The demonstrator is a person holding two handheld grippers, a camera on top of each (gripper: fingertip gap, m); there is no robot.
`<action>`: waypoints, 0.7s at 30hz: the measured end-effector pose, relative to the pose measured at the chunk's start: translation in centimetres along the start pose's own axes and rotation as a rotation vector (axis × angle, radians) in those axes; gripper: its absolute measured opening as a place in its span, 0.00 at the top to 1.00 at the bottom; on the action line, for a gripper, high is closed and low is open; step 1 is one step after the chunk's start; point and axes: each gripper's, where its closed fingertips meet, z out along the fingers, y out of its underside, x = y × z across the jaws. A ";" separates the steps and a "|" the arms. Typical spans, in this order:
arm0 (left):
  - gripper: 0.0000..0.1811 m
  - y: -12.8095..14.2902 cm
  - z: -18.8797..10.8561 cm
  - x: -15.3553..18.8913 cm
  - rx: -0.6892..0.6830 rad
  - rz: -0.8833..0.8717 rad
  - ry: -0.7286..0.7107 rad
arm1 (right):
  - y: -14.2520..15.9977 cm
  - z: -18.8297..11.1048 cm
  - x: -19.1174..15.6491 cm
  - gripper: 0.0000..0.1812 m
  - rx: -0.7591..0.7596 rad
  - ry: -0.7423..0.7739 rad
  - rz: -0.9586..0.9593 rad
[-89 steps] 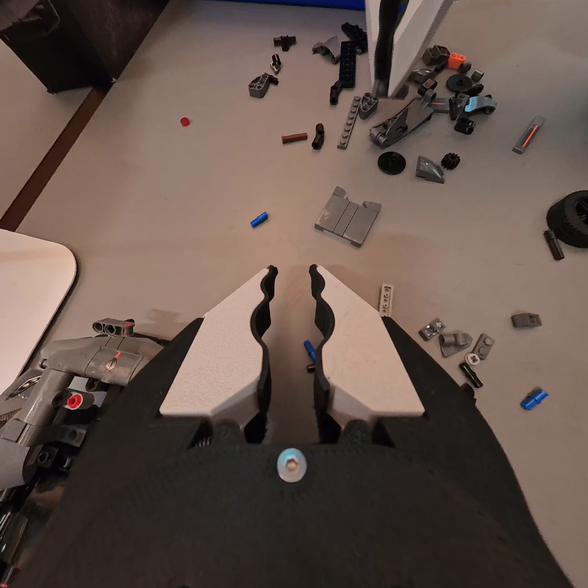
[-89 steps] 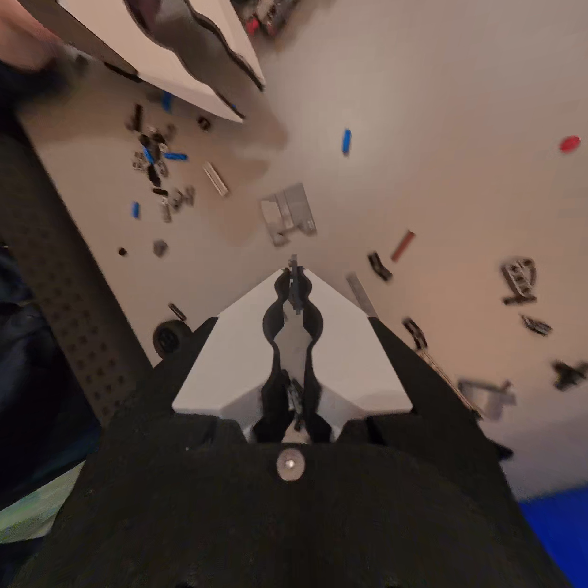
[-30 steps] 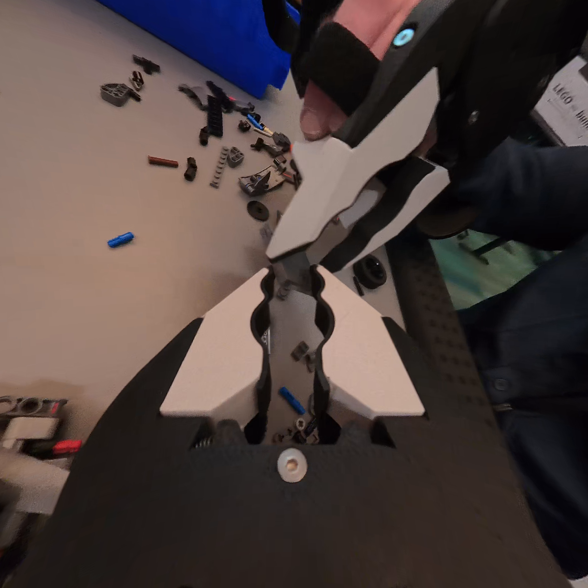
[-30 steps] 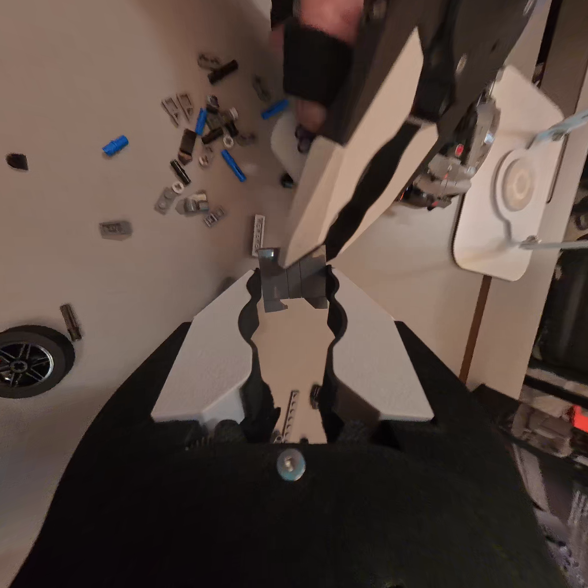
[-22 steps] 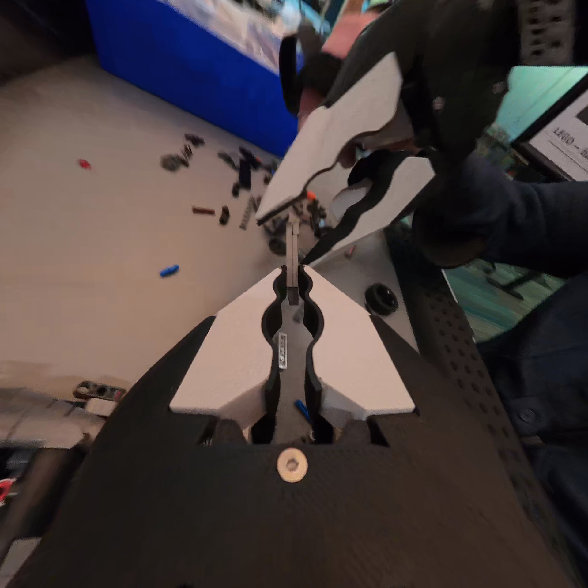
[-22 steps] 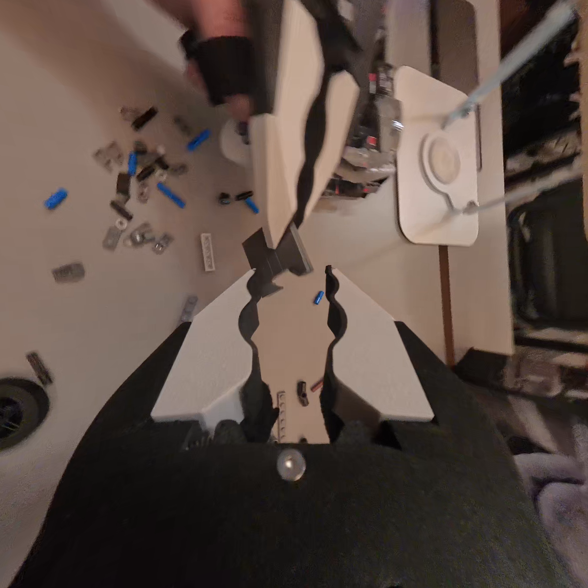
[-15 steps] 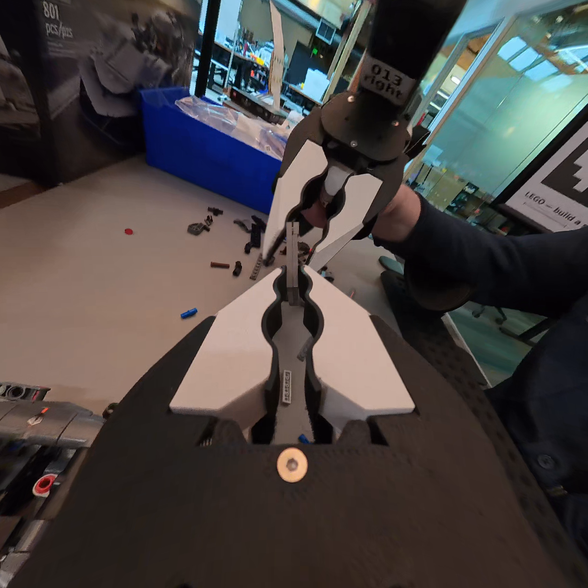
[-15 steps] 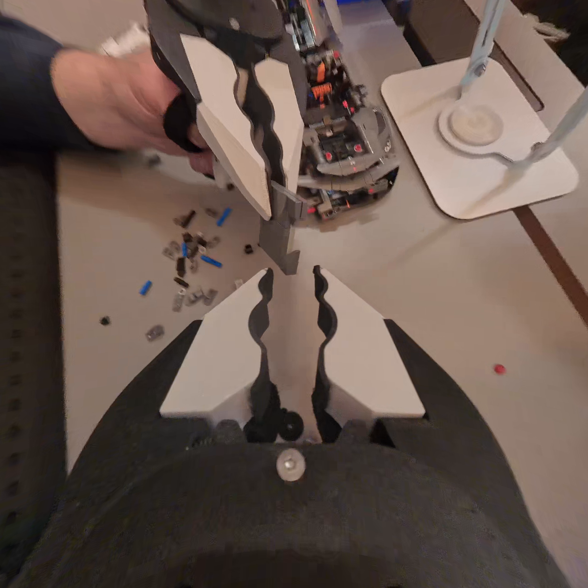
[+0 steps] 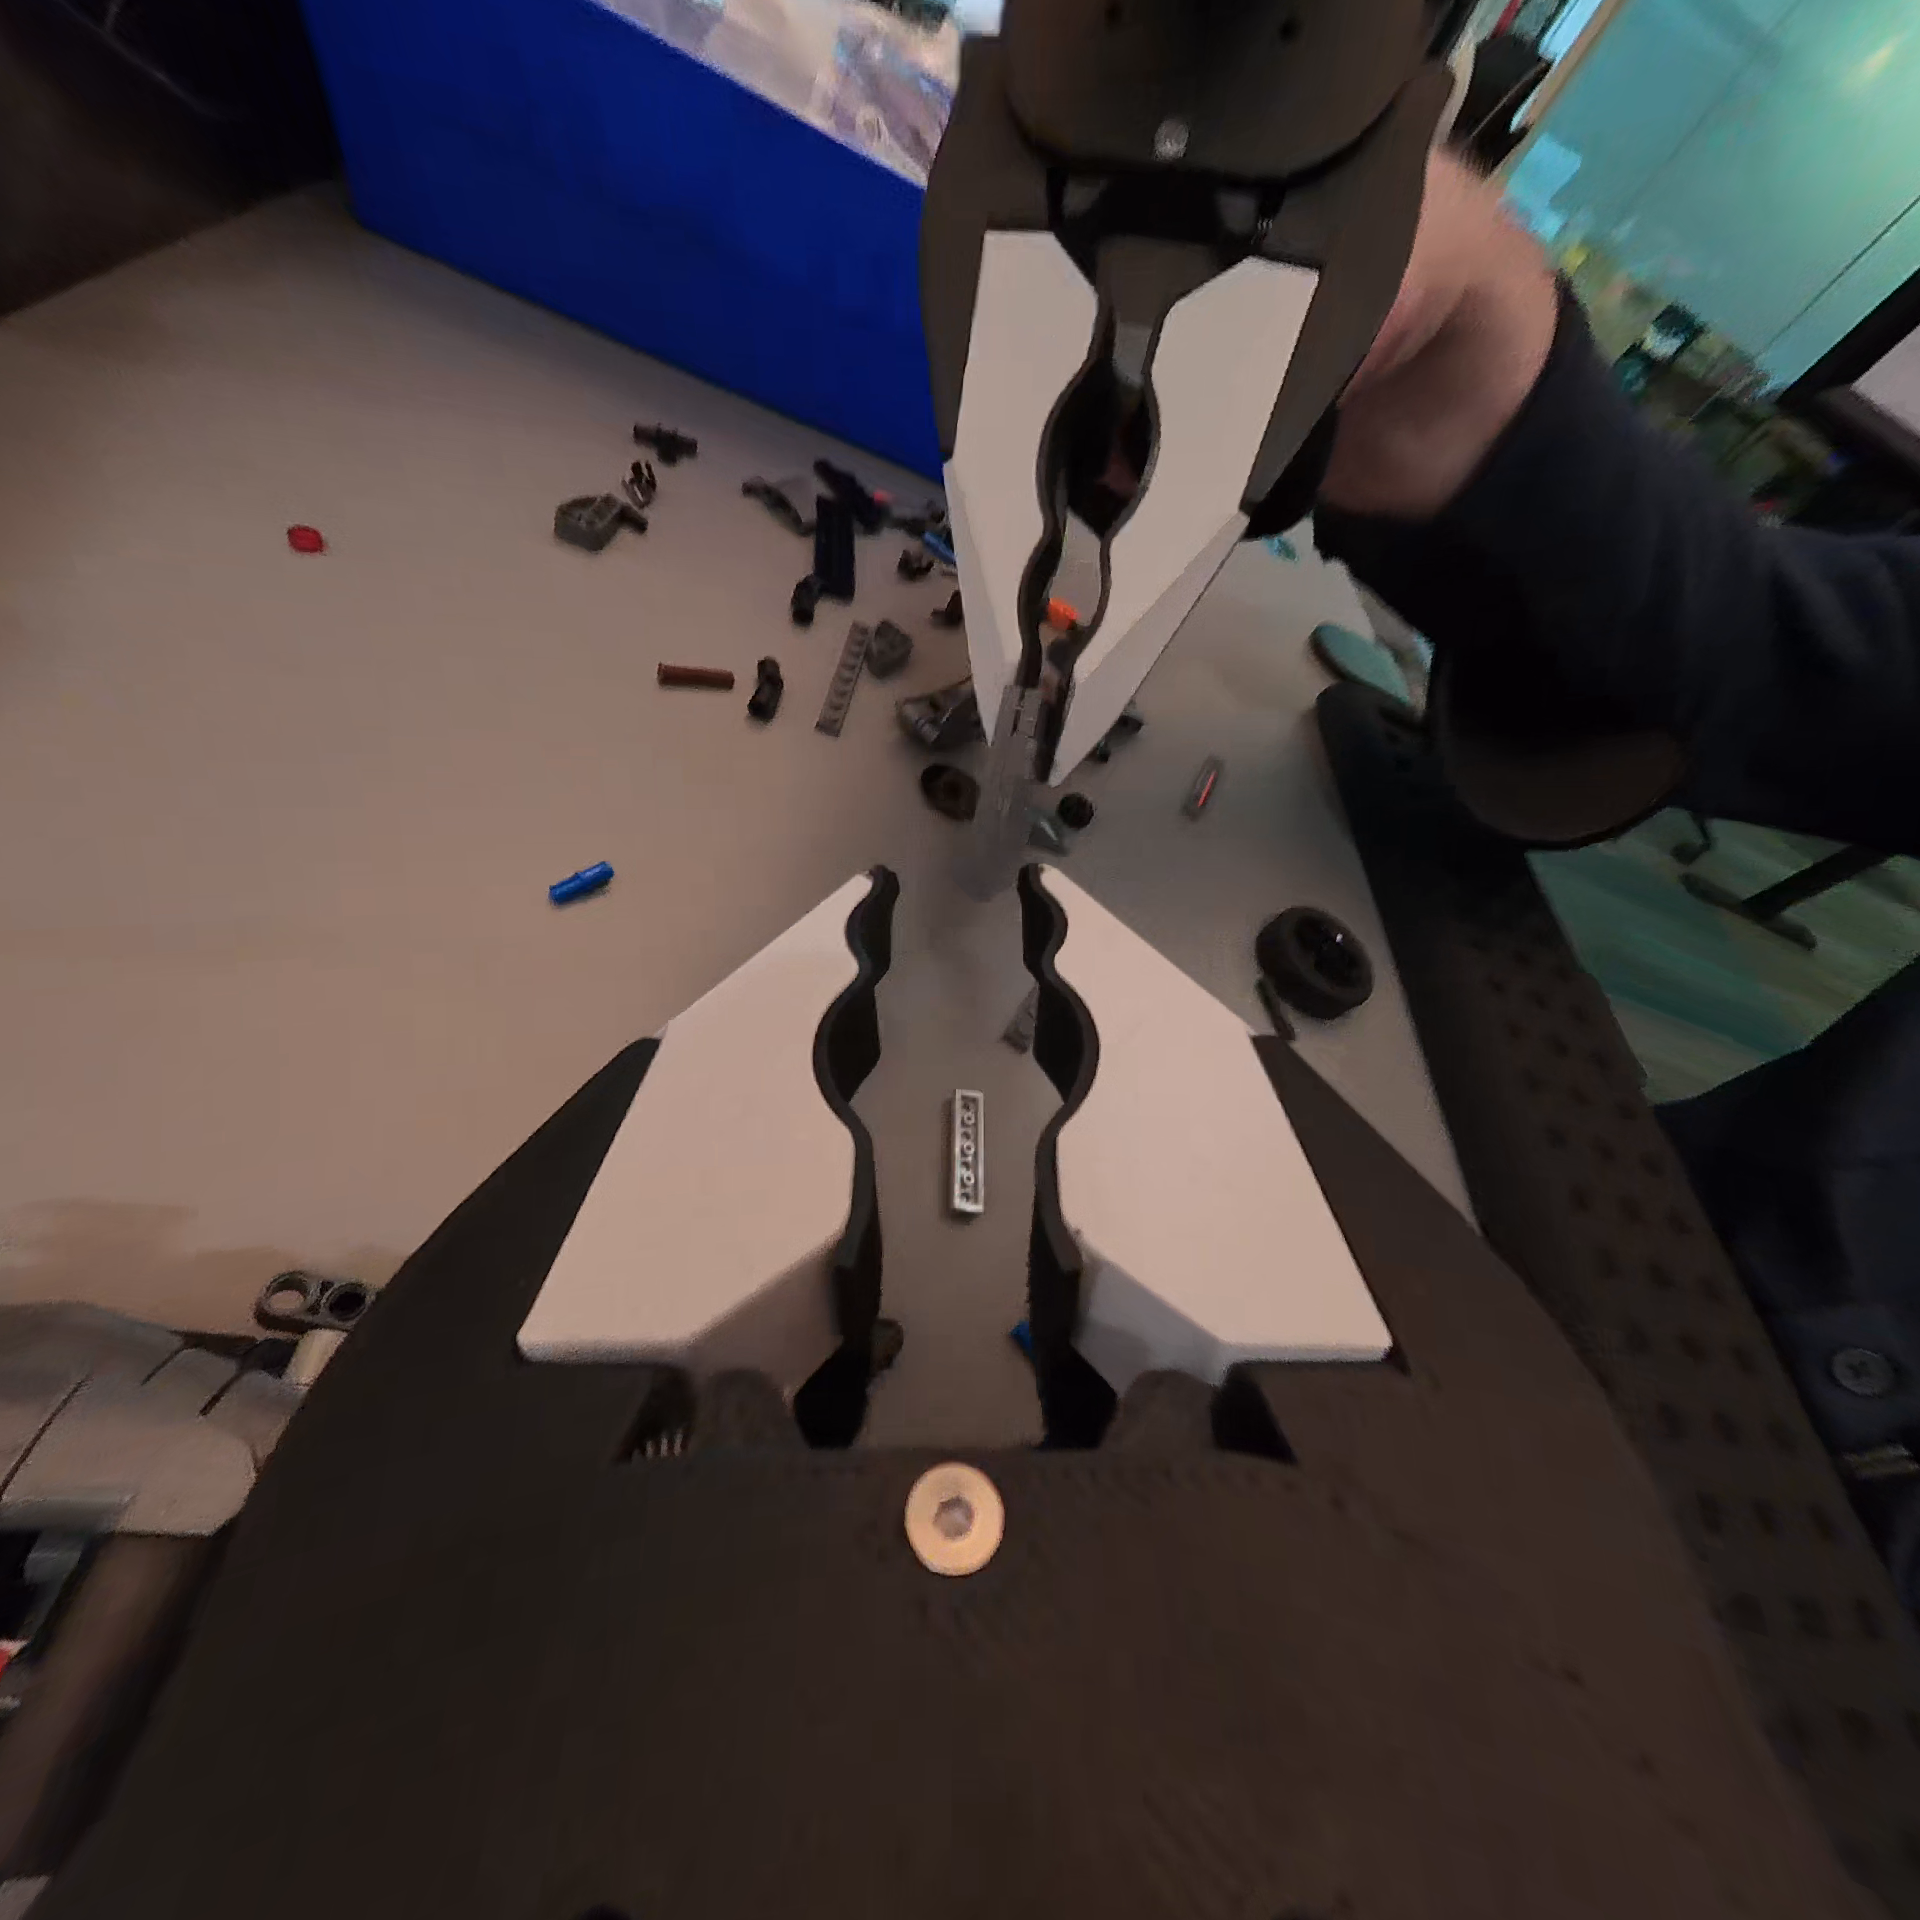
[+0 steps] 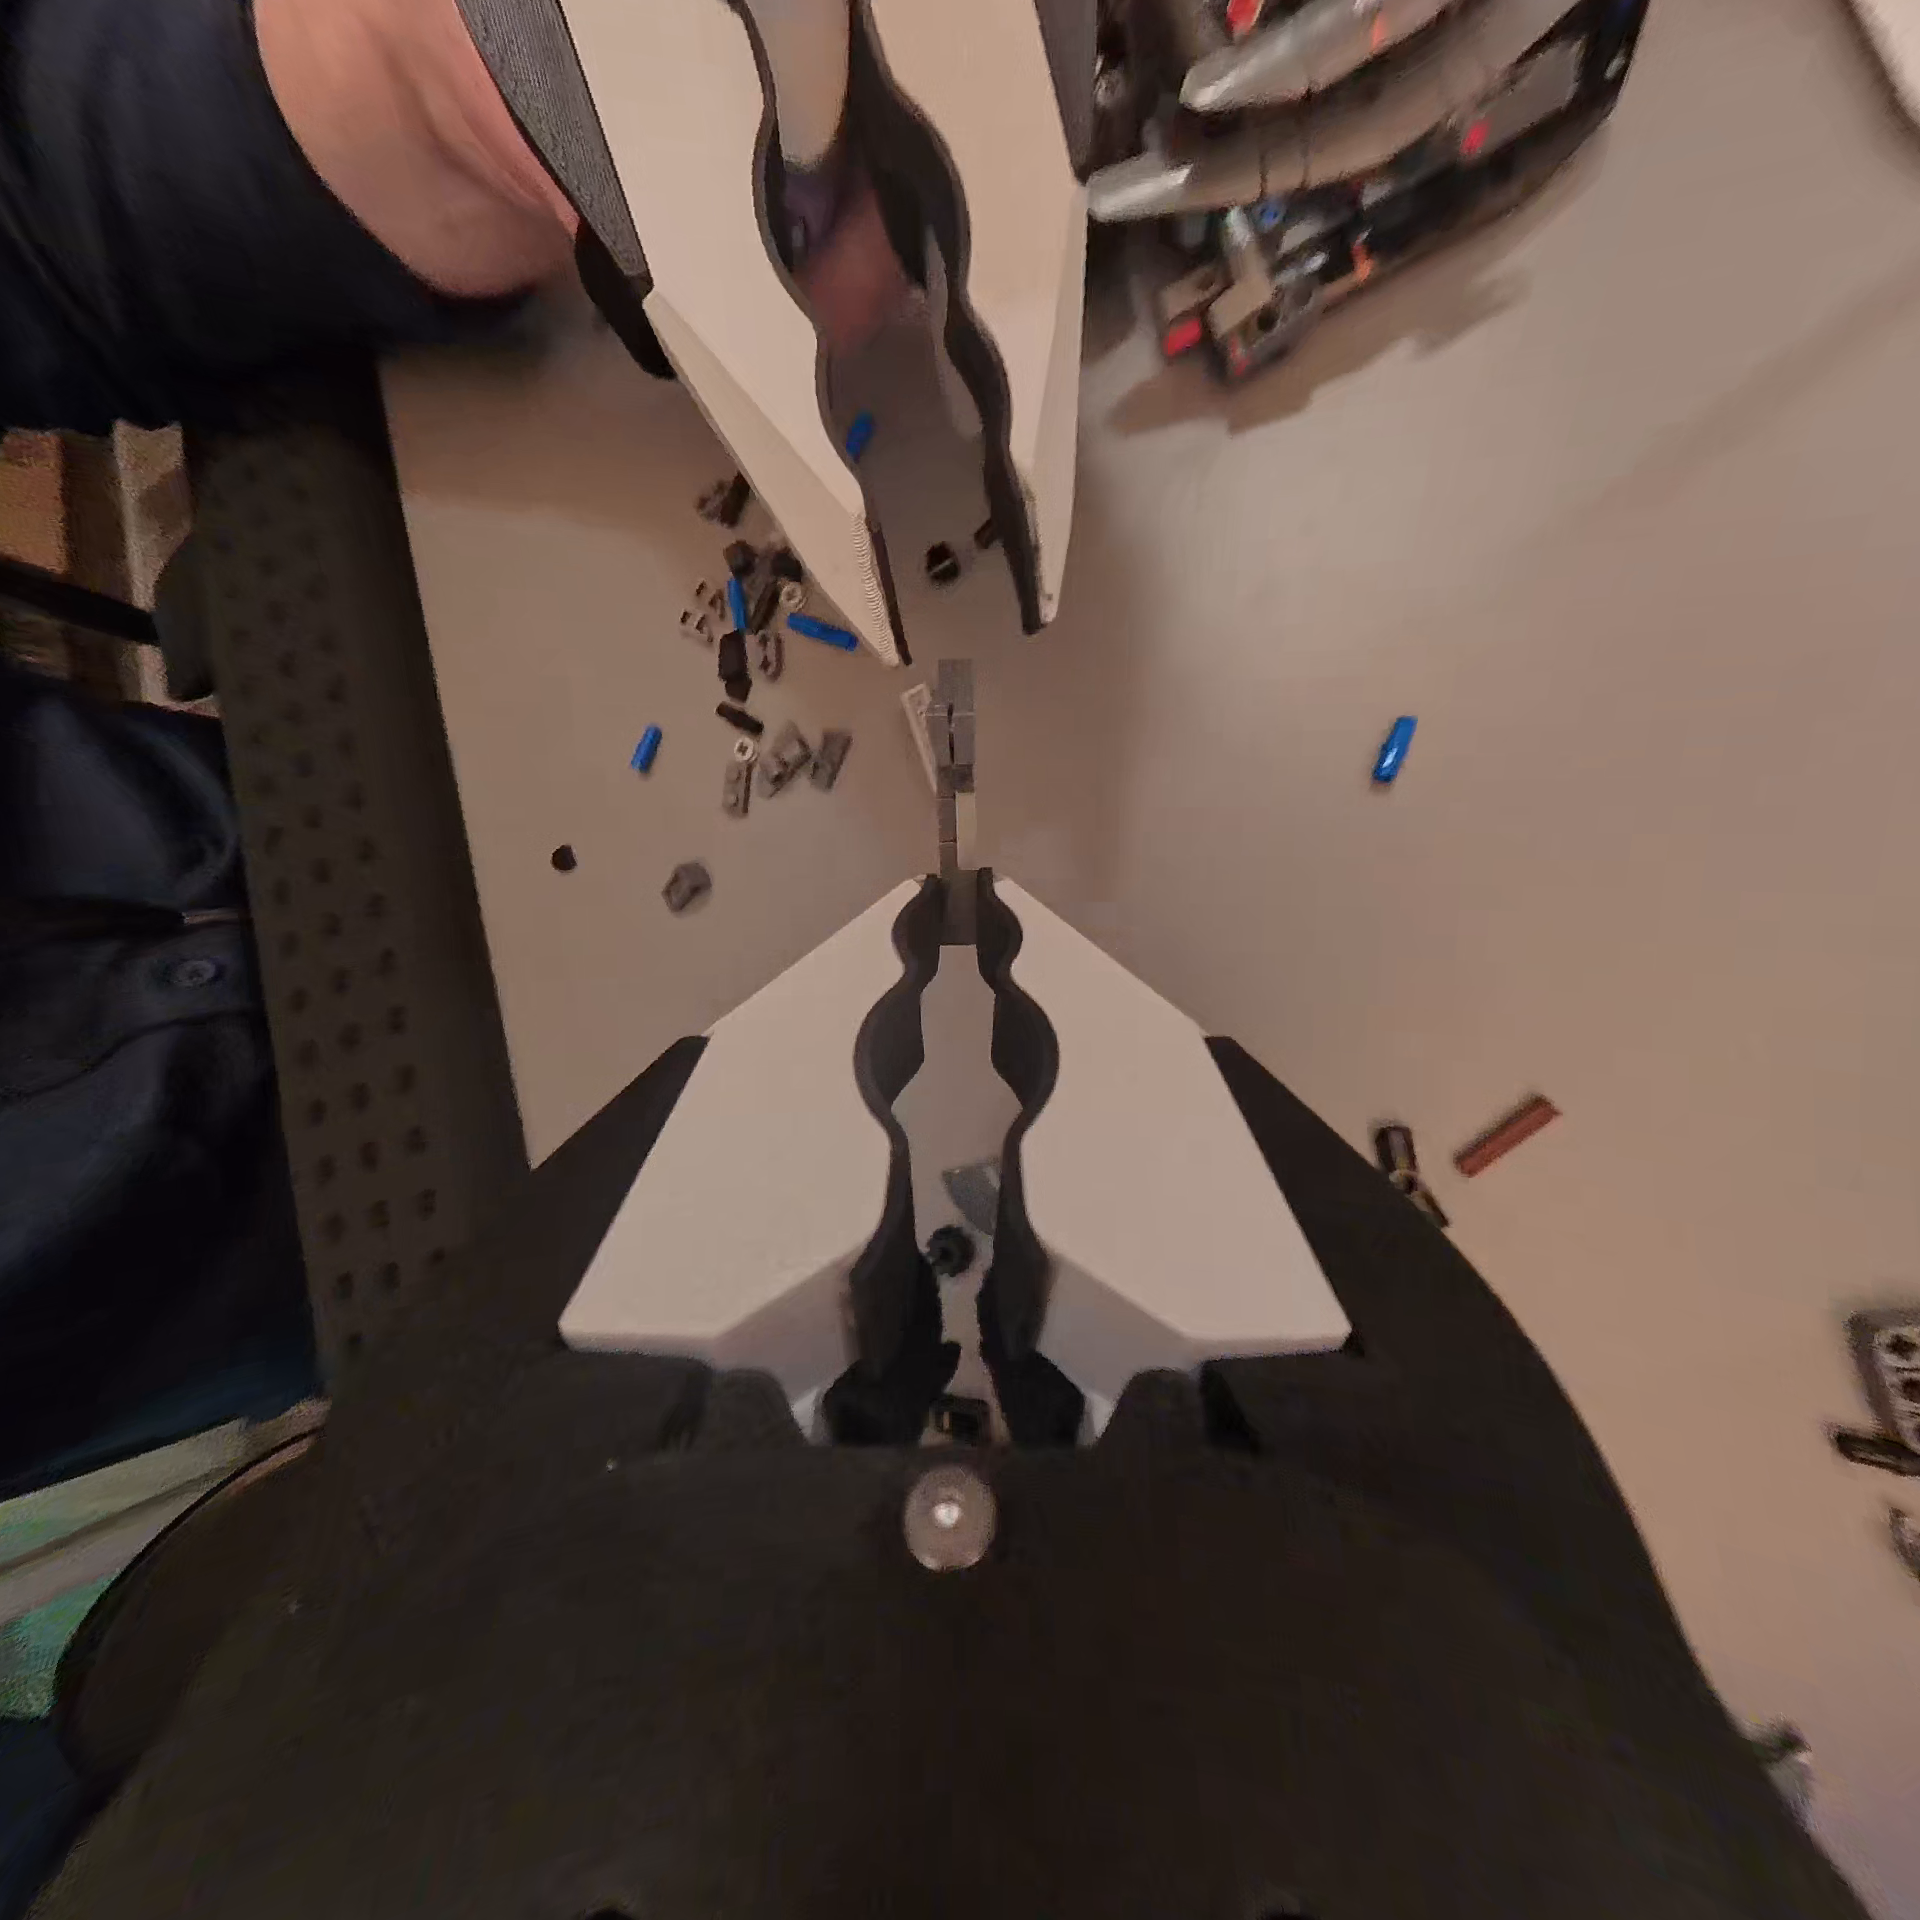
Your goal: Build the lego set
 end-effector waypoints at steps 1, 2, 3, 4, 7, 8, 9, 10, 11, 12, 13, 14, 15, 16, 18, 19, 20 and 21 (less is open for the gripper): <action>0.87 0.4 0.2 0.1 -0.030 0.015 -0.001 | 0.4 0.2 -0.2 0.98 -0.021 -0.025 0.021; 0.87 1.0 0.4 0.2 -0.068 0.031 -0.004 | 0.9 0.5 -0.5 0.98 -0.050 -0.059 0.043; 0.88 1.6 0.6 0.4 -0.107 0.045 0.001 | 1.5 0.8 -0.8 0.98 -0.078 -0.090 0.062; 0.88 2.0 0.9 0.6 -0.136 0.054 0.009 | 2.0 1.0 -1.0 0.98 -0.104 -0.111 0.078; 0.90 3.1 1.8 1.4 -0.195 0.055 0.043 | 3.3 1.6 -1.7 0.98 -0.172 -0.163 0.111; 0.91 3.5 2.0 1.5 -0.214 0.056 0.043 | 3.5 1.7 -1.7 0.98 -0.186 -0.169 0.120; 0.92 3.8 2.3 1.6 -0.229 0.060 0.042 | 3.8 1.8 -1.7 0.98 -0.196 -0.172 0.131; 0.92 4.0 2.5 1.7 -0.243 0.060 0.046 | 3.9 1.8 -1.8 0.98 -0.205 -0.186 0.141; 0.92 4.2 2.7 1.7 -0.253 0.060 0.041 | 4.1 1.9 -1.9 0.98 -0.213 -0.199 0.149; 0.92 4.3 2.8 1.8 -0.261 0.064 0.038 | 4.4 2.1 -1.9 0.98 -0.227 -0.204 0.157; 0.92 4.4 3.0 1.9 -0.268 0.070 0.042 | 4.8 2.3 -2.0 0.98 -0.250 -0.212 0.167; 0.92 4.5 3.0 2.0 -0.275 0.075 0.041 | 5.3 2.4 -2.1 0.98 -0.273 -0.226 0.173; 0.92 4.6 3.1 2.0 -0.280 0.078 0.037 | 5.5 2.6 -2.2 0.98 -0.286 -0.238 0.181; 0.92 4.8 3.3 2.0 -0.286 0.078 0.039 | 5.5 2.8 -2.3 0.98 -0.294 -0.245 0.186; 0.92 5.3 3.5 2.0 -0.311 0.078 0.040 | 5.6 2.9 -2.3 0.98 -0.300 -0.243 0.181; 0.92 5.5 3.6 2.0 -0.321 0.084 0.034 | 5.5 2.9 -2.1 0.98 -0.297 -0.236 0.186; 0.92 5.6 3.7 2.0 -0.327 0.087 0.034 | 5.5 2.9 -2.0 0.98 -0.296 -0.229 0.189; 0.92 5.6 3.8 2.1 -0.326 0.086 0.036 | 5.5 2.9 -1.8 0.98 -0.296 -0.226 0.191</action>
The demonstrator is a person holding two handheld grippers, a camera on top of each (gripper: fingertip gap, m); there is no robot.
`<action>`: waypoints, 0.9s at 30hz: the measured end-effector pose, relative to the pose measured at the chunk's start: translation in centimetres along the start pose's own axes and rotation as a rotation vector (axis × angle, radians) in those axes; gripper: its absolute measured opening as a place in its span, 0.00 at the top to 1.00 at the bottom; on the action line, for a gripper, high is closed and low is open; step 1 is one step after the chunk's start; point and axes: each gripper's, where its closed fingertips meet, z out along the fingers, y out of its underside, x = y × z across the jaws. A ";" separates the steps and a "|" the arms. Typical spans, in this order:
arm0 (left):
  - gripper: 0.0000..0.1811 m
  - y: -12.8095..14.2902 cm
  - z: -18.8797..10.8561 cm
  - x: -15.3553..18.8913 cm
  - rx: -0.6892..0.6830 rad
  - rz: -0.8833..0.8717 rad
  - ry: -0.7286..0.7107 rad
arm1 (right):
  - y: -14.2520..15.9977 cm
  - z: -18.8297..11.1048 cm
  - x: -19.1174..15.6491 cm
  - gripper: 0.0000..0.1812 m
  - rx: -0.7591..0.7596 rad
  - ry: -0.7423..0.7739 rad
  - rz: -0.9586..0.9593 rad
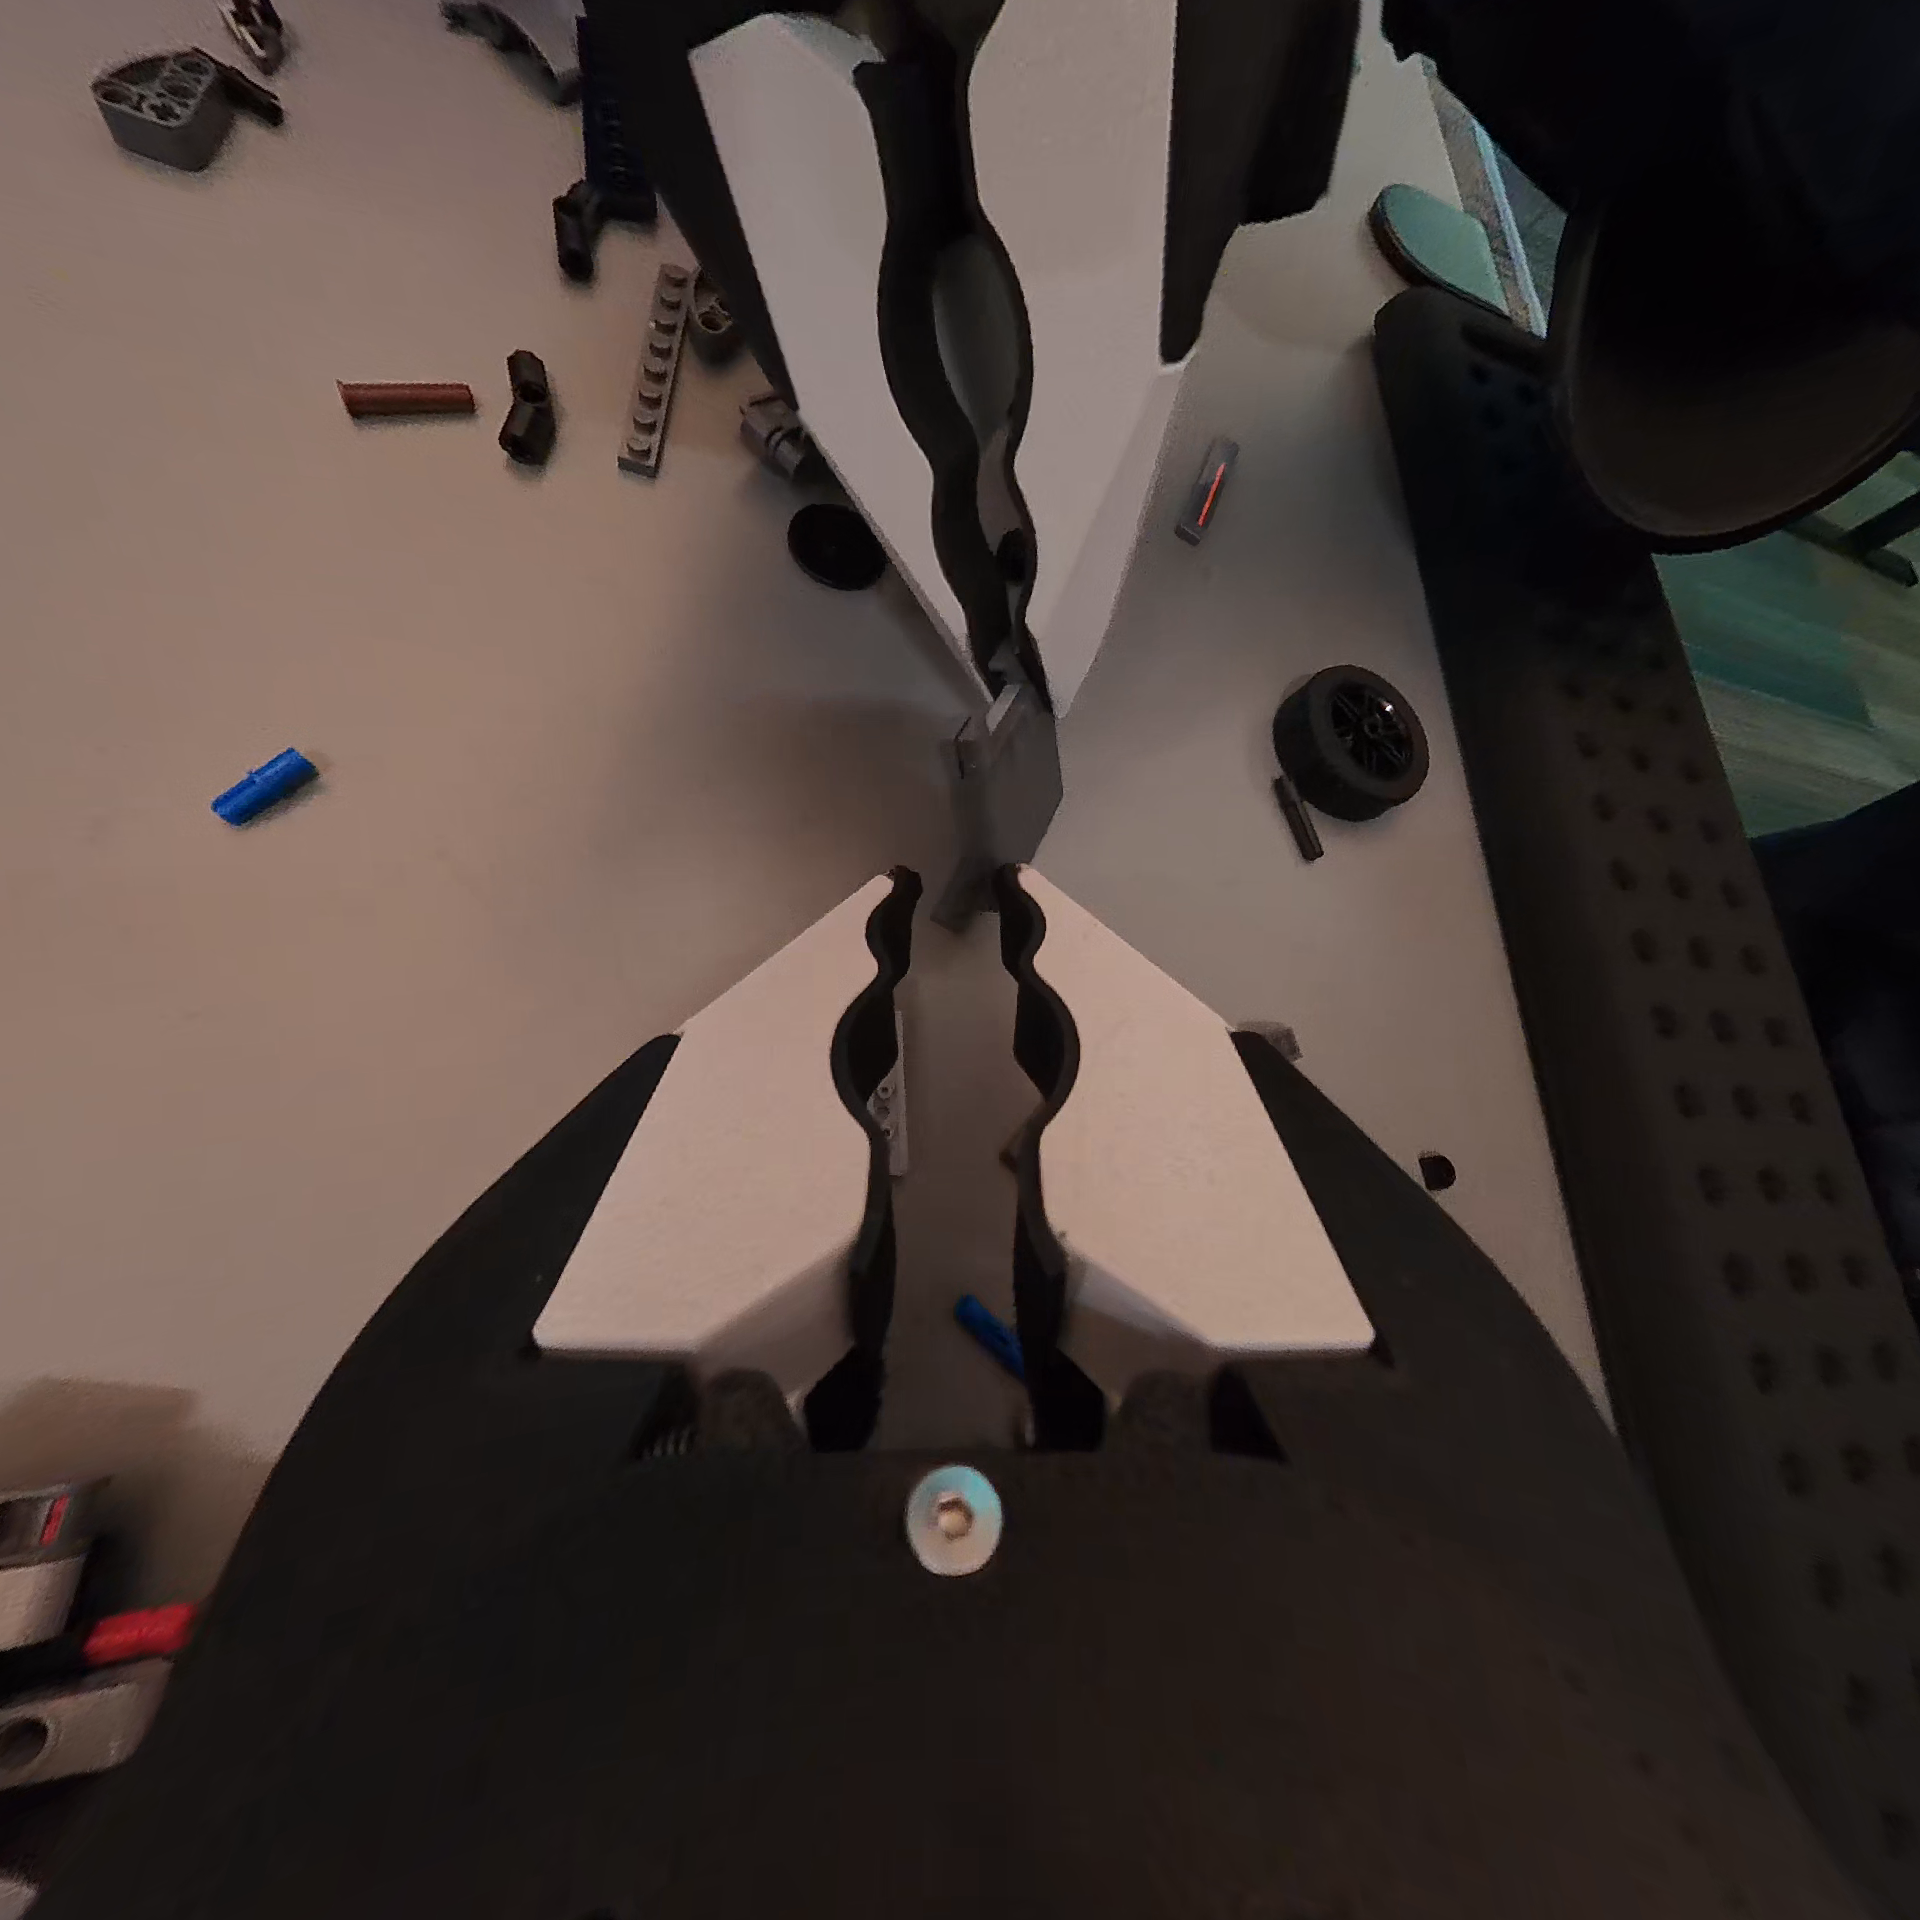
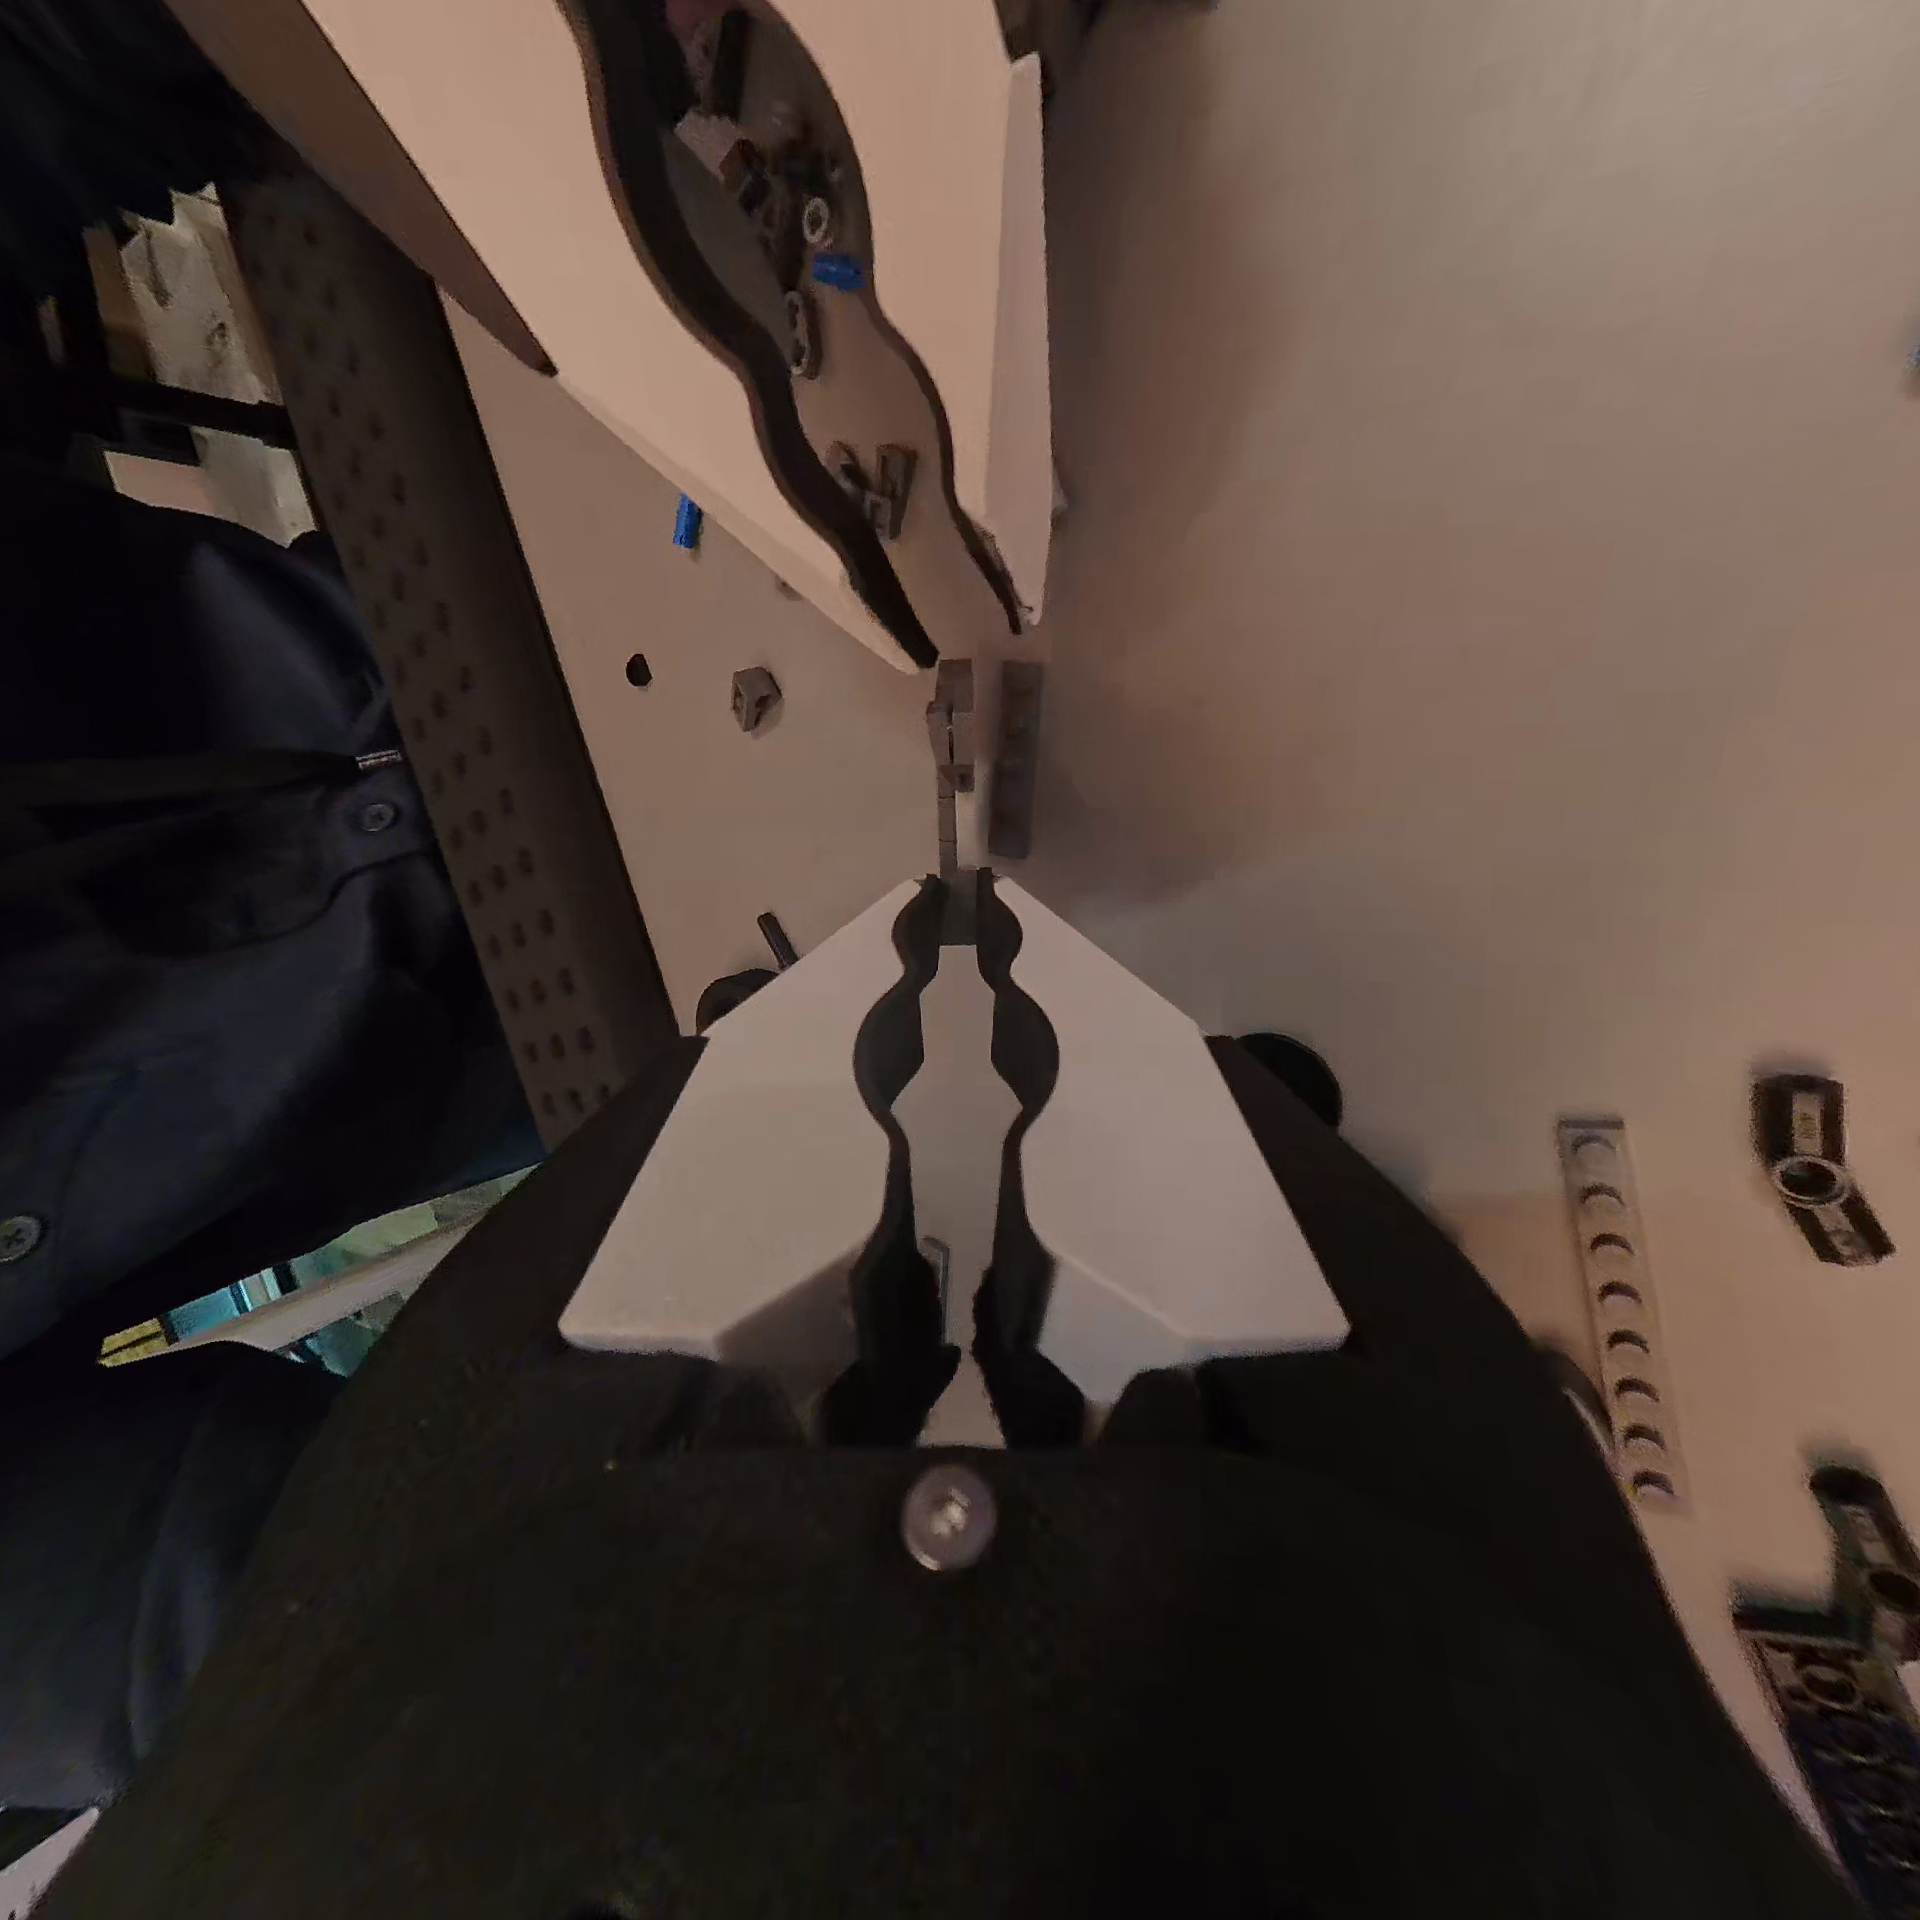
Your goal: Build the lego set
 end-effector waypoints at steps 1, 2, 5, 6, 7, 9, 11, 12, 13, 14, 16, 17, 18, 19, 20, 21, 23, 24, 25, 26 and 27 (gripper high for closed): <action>0.92 -0.1 0.1 0.0 0.002 0.000 -0.001 | 0.0 0.1 0.0 0.98 -0.002 -0.006 0.004; 0.92 0.0 0.2 0.0 0.001 -0.001 -0.004 | 0.1 0.2 0.1 0.98 -0.011 -0.007 0.007; 0.93 0.3 0.6 -0.1 -0.021 0.004 -0.012 | 0.2 0.5 0.3 0.98 -0.022 0.001 0.009; 0.94 0.3 0.7 -0.1 -0.024 0.010 -0.016 | 0.1 0.4 0.4 0.98 -0.021 0.008 0.008; 0.95 0.3 0.7 -0.1 -0.023 0.018 -0.021 | 0.0 0.3 0.5 0.98 -0.013 0.013 0.008; 0.96 0.0 0.7 0.0 -0.013 0.024 -0.025 | -0.3 0.1 0.4 0.98 0.006 0.005 0.005; 0.96 -0.1 0.7 -0.1 -0.007 0.017 -0.030 | -0.5 0.0 0.4 0.98 0.016 0.013 0.002; 0.96 -0.1 0.7 -0.1 -0.004 0.012 -0.025 | -0.5 0.0 0.4 0.98 0.014 0.010 0.002; 0.96 -0.2 0.7 0.0 0.000 0.006 -0.018 | -0.5 0.0 0.4 0.98 0.012 0.009 0.000; 0.97 -0.1 0.7 -0.1 0.000 -0.001 -0.016 | -0.5 0.0 0.5 0.98 0.014 0.010 0.002; 0.97 -0.1 0.7 -0.2 0.001 -0.013 -0.014 | -0.6 -0.1 0.6 0.98 0.025 0.011 0.009; 0.97 -0.1 0.7 -0.3 0.001 -0.017 -0.017 | -0.8 -0.2 0.7 0.98 0.038 0.014 0.008; 0.97 -0.2 0.7 -0.3 0.003 -0.022 -0.016 | -1.0 -0.4 0.7 0.98 0.053 0.014 0.009; 0.97 -0.3 0.7 -0.1 0.011 -0.031 0.000 | -1.2 -0.5 0.6 0.97 0.066 0.010 0.011; 0.98 -0.6 0.6 0.1 0.026 -0.043 0.017 | -1.4 -0.7 0.6 0.97 0.076 0.010 0.013; 0.98 -0.7 0.6 0.0 0.036 -0.058 0.021 | -1.4 -0.7 0.6 0.97 0.079 0.014 0.015; 0.98 -0.6 0.7 0.0 0.030 -0.075 0.030 | -1.3 -0.5 0.7 0.97 0.067 0.014 0.016; 0.98 -0.6 0.8 0.0 0.032 -0.078 0.032 | -1.3 -0.4 0.8 0.97 0.066 0.015 0.020; 0.98 -0.6 0.8 0.0 0.035 -0.081 0.029 | -1.3 -0.3 0.8 0.97 0.067 0.013 0.023; 0.98 -0.7 0.7 0.1 0.038 -0.085 0.039 | -1.3 -0.3 0.7 0.97 0.066 0.010 0.022; 0.98 -0.7 0.7 0.2 0.039 -0.094 0.050 | -1.4 -0.3 0.7 0.97 0.068 0.009 0.019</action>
